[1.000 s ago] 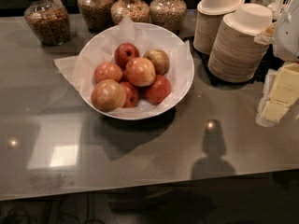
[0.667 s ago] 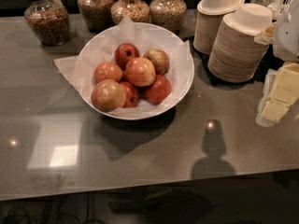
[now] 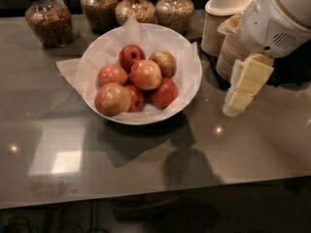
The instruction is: Pick apple from white bowl
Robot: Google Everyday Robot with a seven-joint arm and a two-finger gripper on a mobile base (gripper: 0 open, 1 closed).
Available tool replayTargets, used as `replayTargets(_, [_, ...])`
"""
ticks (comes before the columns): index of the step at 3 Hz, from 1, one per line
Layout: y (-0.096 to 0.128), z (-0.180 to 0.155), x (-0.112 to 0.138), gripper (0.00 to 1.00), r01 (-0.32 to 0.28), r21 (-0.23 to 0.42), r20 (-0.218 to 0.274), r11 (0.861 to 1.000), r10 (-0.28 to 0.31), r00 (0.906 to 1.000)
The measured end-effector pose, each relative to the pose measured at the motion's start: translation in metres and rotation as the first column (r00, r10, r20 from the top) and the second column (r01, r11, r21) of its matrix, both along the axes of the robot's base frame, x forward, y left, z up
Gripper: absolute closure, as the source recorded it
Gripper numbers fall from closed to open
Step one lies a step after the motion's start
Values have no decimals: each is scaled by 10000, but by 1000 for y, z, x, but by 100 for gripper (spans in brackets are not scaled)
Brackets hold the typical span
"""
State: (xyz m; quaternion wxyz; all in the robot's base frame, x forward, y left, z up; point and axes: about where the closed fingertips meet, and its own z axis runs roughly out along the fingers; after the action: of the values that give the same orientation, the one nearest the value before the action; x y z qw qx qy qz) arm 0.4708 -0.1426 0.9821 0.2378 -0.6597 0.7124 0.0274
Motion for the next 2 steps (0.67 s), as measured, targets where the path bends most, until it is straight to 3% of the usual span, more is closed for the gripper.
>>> replayTargets(1, [46,9,12,0,-1564,836,415,9842,1533,9873])
replayTargets(2, [48,10,11,0,-1689,877,463,9817,1654,9851])
